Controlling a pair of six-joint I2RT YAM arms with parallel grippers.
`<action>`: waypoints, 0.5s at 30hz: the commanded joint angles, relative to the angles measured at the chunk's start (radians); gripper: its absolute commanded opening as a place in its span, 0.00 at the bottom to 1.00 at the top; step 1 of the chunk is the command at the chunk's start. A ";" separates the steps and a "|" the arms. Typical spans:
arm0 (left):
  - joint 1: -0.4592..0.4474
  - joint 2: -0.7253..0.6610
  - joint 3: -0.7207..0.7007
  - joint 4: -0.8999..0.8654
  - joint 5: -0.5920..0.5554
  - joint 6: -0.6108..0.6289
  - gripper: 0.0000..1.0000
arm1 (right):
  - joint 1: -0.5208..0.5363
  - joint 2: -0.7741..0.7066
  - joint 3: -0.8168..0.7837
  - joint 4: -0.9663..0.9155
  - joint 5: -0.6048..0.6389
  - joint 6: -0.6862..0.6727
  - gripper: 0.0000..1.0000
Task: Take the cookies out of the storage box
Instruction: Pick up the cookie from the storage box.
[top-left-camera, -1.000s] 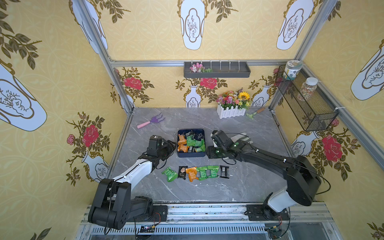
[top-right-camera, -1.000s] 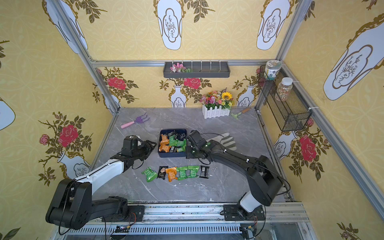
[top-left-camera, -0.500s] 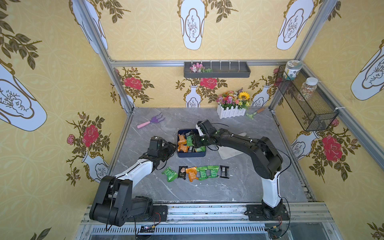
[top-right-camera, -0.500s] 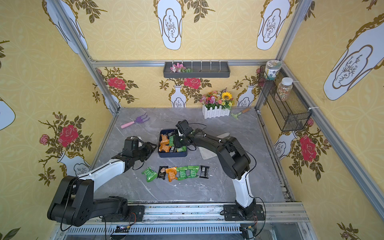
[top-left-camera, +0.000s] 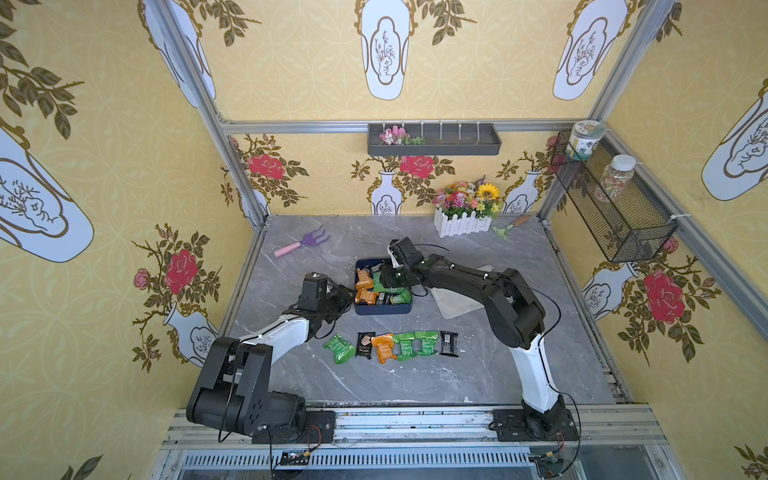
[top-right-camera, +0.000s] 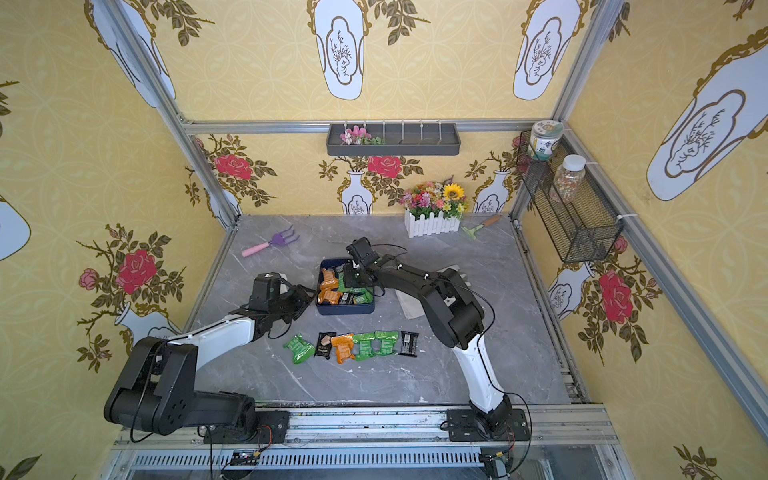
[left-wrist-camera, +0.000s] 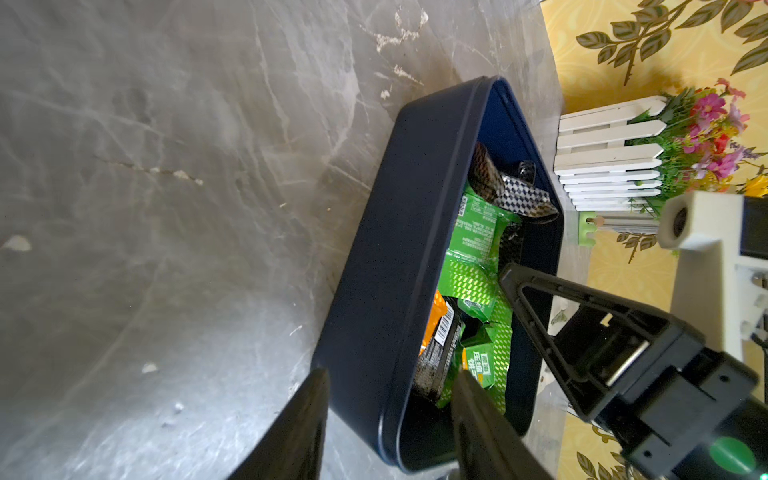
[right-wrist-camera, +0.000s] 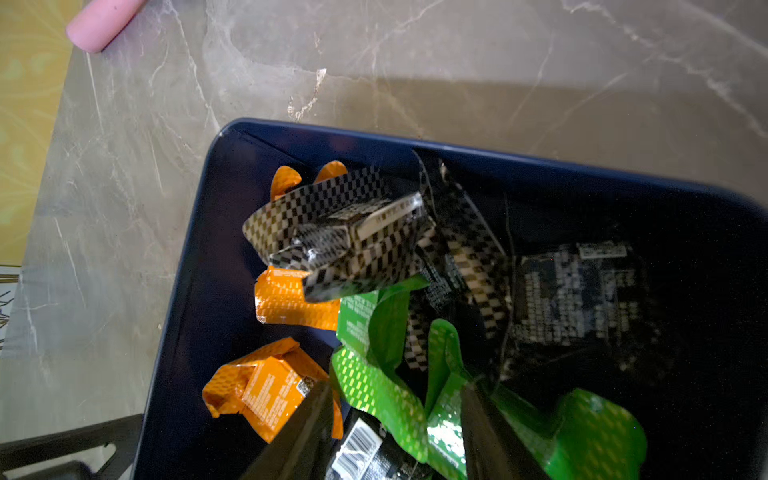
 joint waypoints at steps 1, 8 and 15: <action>0.001 0.009 -0.005 0.021 0.009 0.025 0.52 | 0.001 0.030 0.032 0.027 0.025 0.000 0.53; 0.001 0.035 0.001 0.001 0.011 0.029 0.52 | 0.004 0.096 0.088 0.036 -0.031 0.005 0.51; -0.004 0.040 -0.001 0.001 0.019 0.035 0.47 | 0.007 0.130 0.109 0.057 -0.088 0.028 0.45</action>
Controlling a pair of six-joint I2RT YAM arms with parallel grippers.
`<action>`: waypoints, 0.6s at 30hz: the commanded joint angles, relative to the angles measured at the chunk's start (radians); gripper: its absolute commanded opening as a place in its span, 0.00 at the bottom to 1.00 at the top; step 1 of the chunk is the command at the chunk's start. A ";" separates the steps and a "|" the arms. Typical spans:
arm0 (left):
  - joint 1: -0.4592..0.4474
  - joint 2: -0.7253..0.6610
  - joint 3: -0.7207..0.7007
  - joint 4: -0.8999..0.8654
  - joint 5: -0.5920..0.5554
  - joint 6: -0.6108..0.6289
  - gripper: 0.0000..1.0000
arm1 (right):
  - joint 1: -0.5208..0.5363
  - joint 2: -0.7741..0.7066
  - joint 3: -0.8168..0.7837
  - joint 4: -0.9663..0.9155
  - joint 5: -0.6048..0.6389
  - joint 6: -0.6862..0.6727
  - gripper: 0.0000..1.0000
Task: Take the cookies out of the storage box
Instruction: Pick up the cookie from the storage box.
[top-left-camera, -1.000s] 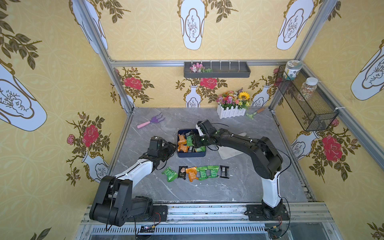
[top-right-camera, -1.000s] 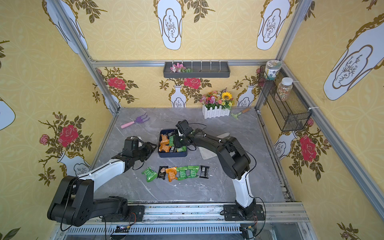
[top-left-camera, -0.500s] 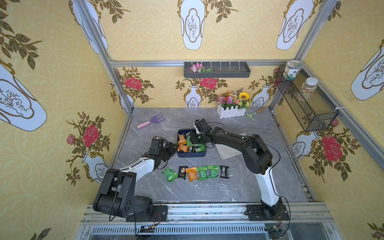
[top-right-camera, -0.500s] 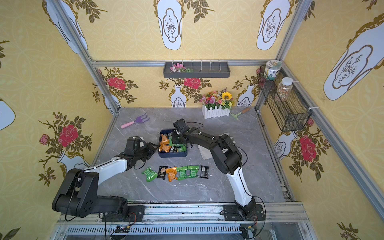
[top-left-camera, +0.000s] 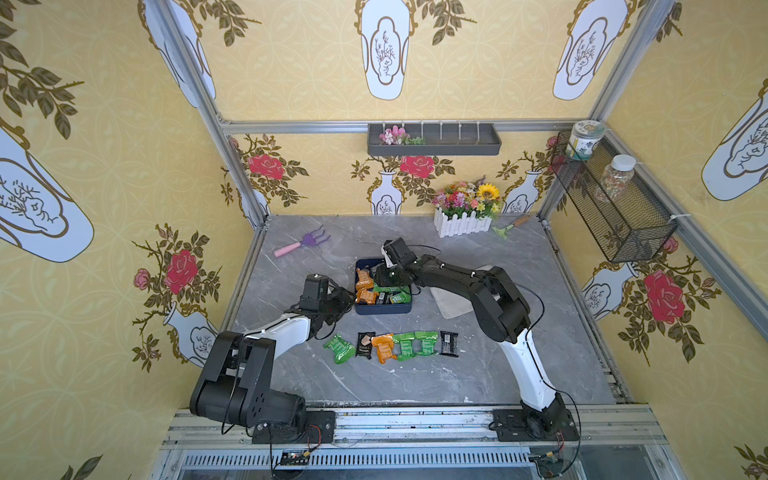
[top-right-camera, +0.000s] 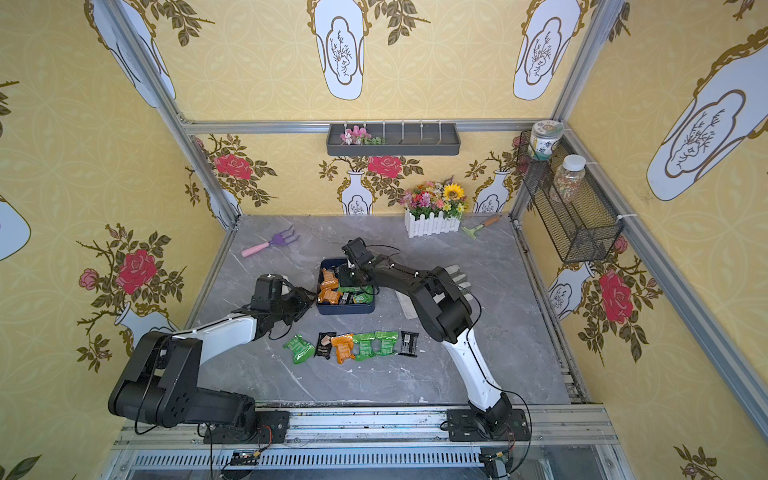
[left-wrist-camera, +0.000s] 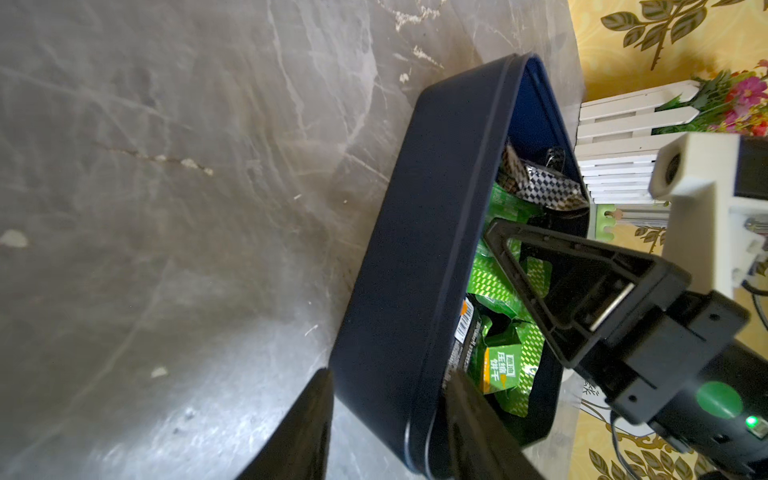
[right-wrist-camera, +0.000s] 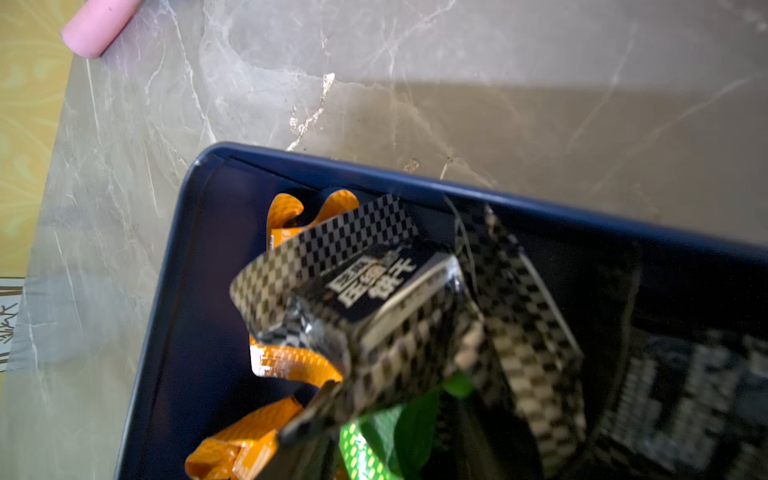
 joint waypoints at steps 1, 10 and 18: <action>-0.005 0.009 -0.002 0.003 0.012 0.015 0.47 | 0.004 0.012 0.009 0.029 -0.037 0.019 0.43; -0.016 -0.005 -0.011 0.003 0.012 0.008 0.46 | 0.012 -0.058 -0.063 0.076 -0.050 0.045 0.25; -0.016 -0.055 -0.006 -0.020 -0.012 0.003 0.47 | 0.019 -0.173 -0.170 0.103 -0.038 0.073 0.21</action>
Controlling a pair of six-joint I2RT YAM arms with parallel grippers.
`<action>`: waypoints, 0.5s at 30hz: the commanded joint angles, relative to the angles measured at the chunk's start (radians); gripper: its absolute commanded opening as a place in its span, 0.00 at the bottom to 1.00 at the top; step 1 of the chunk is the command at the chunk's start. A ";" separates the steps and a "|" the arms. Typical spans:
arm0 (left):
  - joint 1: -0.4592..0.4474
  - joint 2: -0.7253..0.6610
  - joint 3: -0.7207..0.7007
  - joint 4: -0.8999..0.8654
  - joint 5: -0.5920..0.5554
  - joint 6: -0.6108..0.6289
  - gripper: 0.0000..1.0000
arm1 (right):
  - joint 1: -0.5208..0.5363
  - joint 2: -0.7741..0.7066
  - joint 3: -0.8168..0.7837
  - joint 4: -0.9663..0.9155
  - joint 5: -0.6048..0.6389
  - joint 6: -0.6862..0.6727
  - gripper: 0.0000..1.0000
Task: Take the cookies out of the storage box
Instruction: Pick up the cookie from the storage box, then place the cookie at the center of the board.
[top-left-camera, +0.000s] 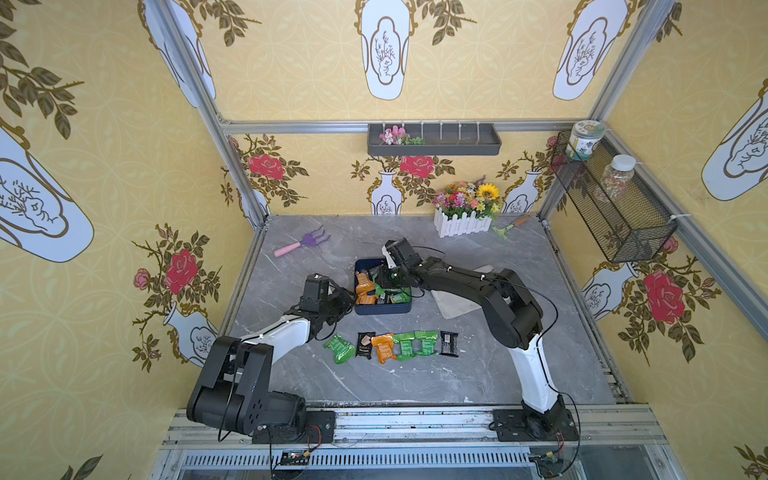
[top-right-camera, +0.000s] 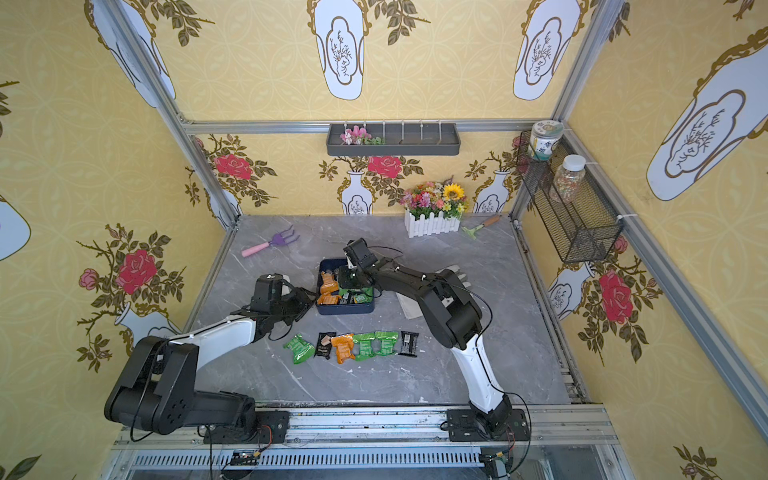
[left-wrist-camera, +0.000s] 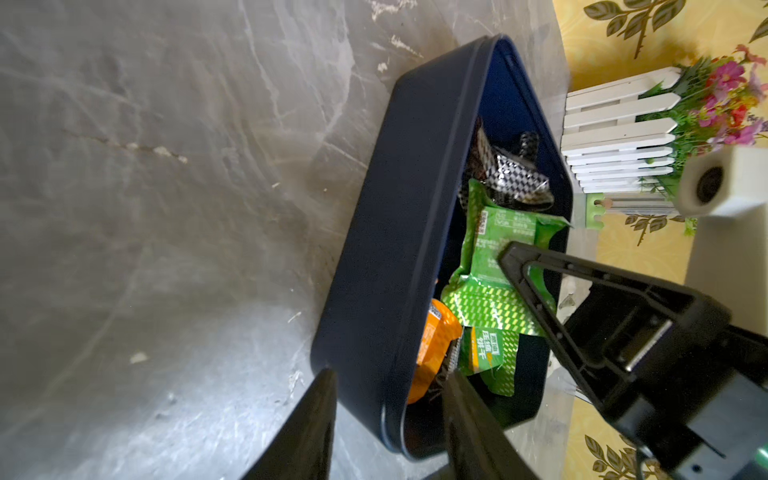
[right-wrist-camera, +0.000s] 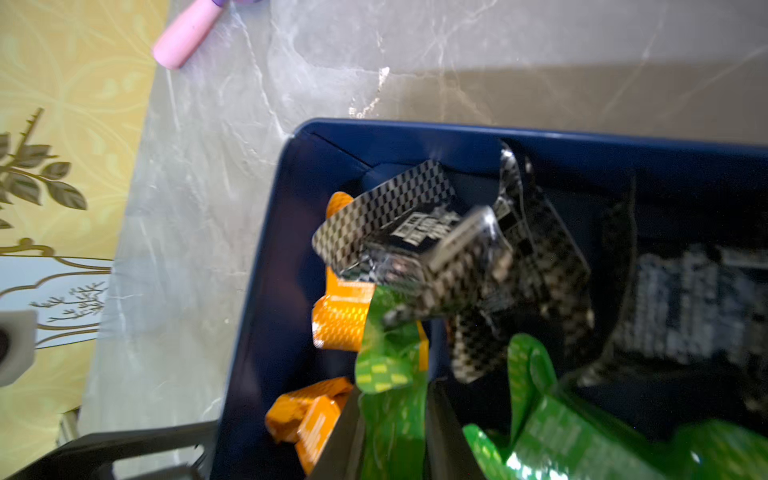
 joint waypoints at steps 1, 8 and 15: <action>0.000 -0.019 0.002 -0.019 -0.018 0.003 0.47 | 0.003 -0.046 -0.039 0.034 0.008 0.026 0.20; 0.000 -0.044 0.013 -0.058 -0.044 0.012 0.52 | 0.009 -0.172 -0.143 0.051 0.016 0.040 0.20; 0.000 -0.084 0.017 -0.091 -0.090 0.012 0.52 | -0.007 -0.396 -0.340 0.073 0.031 0.069 0.20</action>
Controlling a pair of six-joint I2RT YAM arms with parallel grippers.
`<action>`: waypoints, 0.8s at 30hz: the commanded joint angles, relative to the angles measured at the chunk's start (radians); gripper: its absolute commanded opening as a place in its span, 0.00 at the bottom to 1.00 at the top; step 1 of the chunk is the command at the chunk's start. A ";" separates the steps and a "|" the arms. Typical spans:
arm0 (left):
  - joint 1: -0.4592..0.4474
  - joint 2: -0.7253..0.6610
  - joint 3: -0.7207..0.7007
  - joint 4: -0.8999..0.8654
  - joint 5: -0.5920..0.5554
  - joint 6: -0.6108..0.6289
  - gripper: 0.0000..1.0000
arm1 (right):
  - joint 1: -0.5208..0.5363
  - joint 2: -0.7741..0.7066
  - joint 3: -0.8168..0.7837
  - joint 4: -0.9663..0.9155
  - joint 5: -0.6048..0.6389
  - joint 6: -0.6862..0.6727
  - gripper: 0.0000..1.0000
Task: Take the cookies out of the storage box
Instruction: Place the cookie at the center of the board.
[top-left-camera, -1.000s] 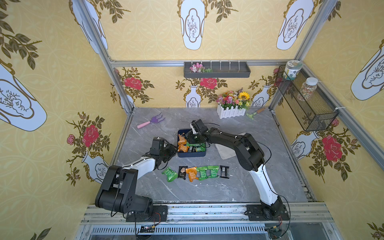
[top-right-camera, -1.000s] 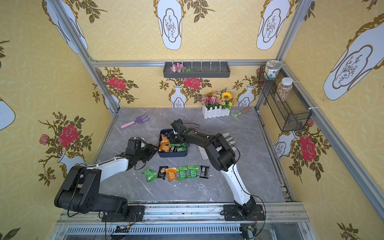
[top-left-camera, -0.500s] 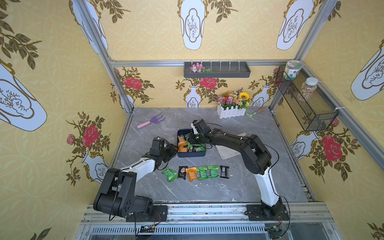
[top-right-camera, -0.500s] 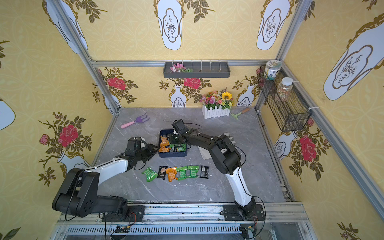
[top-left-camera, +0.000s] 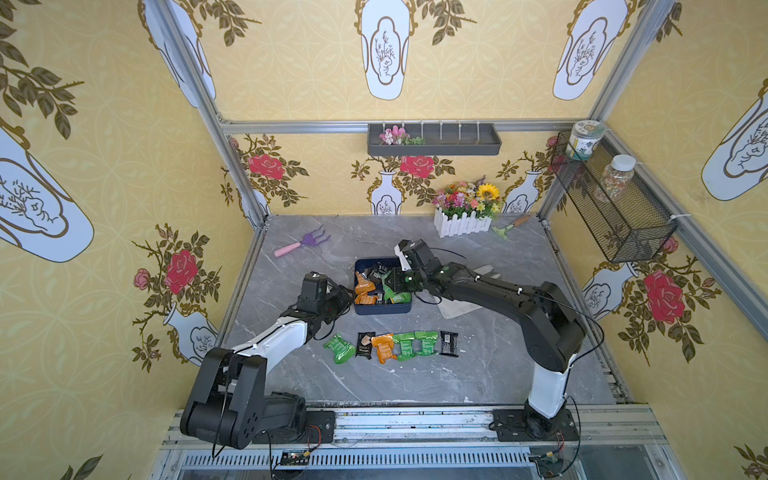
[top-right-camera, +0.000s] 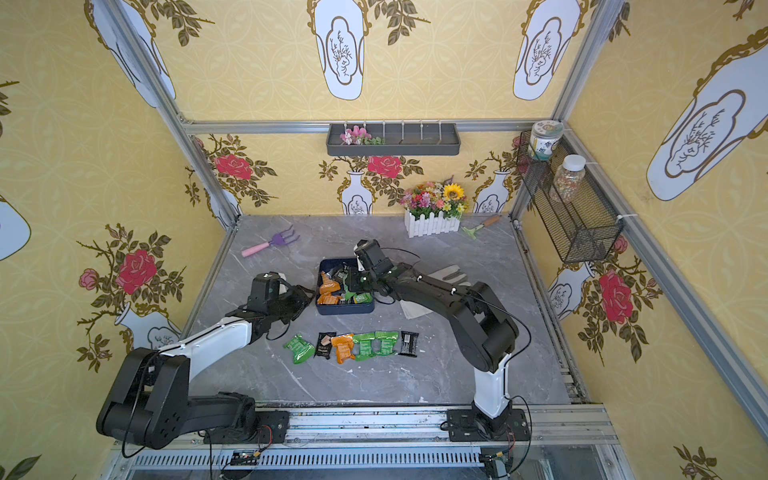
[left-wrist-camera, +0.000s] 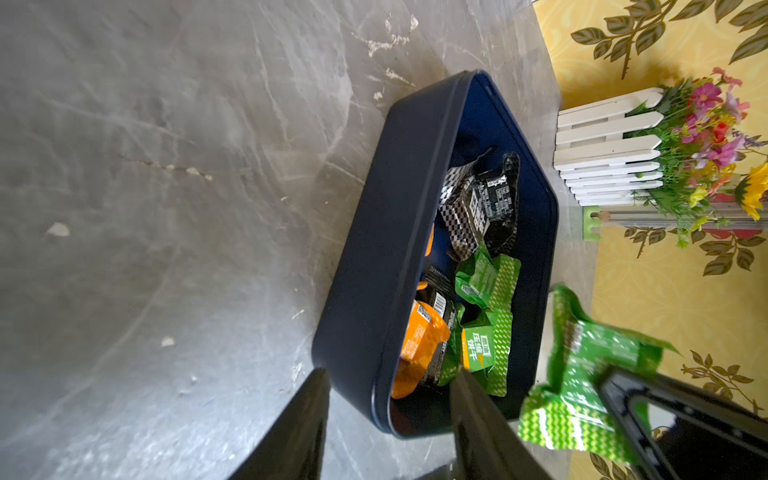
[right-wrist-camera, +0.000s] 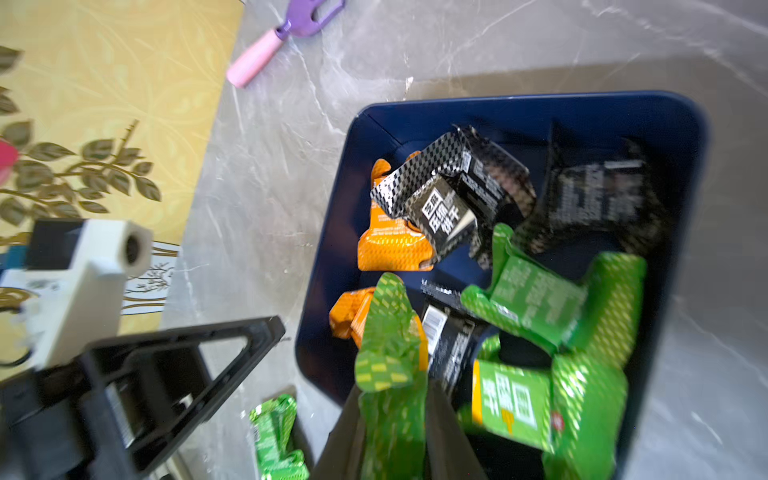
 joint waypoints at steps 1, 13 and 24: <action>0.000 -0.023 0.008 -0.033 -0.049 0.017 0.52 | -0.017 -0.111 -0.099 0.038 0.024 0.029 0.20; -0.009 -0.059 0.045 -0.090 -0.105 0.041 0.52 | -0.118 -0.329 -0.458 0.081 -0.027 0.127 0.20; -0.046 -0.077 0.095 -0.177 -0.171 0.054 0.51 | -0.125 -0.170 -0.494 0.262 -0.099 0.196 0.20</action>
